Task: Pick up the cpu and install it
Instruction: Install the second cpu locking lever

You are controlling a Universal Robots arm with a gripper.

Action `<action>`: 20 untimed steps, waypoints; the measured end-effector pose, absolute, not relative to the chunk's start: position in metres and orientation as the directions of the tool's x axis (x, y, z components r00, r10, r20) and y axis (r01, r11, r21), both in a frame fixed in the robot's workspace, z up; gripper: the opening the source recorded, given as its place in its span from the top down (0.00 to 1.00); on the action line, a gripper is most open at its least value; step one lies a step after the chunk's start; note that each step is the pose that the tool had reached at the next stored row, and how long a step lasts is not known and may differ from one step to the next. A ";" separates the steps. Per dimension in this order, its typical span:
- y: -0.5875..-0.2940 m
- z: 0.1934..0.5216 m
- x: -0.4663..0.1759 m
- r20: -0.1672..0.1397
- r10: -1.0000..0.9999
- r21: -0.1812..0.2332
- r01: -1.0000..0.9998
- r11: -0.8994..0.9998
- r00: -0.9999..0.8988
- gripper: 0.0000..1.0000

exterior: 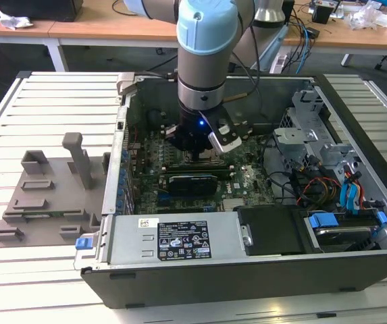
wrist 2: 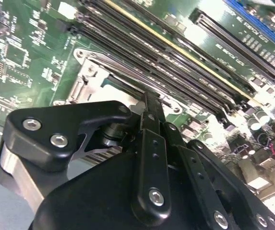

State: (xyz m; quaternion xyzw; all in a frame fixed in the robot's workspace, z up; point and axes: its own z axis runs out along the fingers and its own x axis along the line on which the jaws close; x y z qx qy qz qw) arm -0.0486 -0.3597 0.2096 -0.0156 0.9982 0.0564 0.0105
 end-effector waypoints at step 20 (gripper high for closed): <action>-0.344 0.231 -0.021 -0.022 -0.031 0.092 -0.033 0.995 -0.999 0.89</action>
